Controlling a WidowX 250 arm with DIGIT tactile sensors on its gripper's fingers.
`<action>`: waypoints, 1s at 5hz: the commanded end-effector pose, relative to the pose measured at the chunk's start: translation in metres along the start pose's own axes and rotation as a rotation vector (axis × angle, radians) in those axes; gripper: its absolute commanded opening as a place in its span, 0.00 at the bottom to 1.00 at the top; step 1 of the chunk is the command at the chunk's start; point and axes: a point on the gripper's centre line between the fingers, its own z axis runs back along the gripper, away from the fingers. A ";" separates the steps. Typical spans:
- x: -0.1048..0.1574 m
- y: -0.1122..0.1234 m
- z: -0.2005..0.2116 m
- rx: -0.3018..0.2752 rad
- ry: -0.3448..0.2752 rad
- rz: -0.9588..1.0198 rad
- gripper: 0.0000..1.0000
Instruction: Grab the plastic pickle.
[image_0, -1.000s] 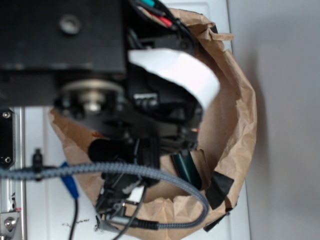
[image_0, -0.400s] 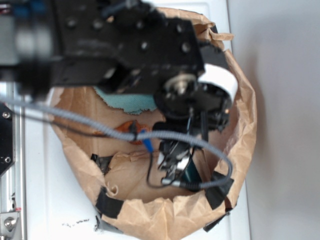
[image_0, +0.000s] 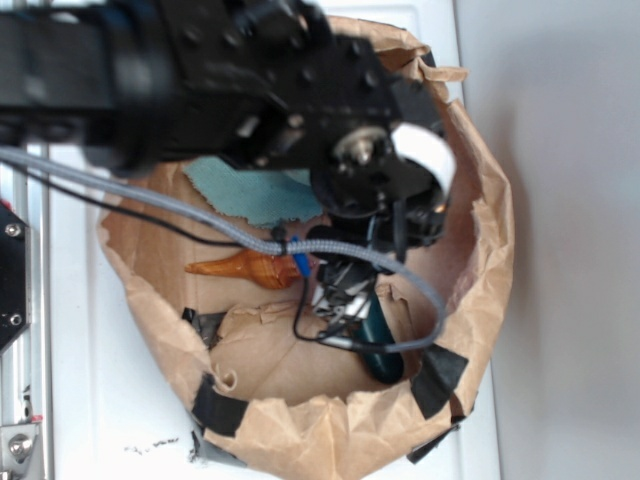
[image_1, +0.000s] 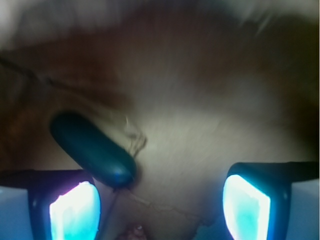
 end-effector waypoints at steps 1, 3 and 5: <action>0.006 -0.032 -0.013 -0.036 0.008 -0.127 1.00; 0.020 -0.049 -0.057 0.065 -0.017 -0.079 0.78; 0.014 -0.042 -0.020 -0.035 -0.009 -0.079 0.00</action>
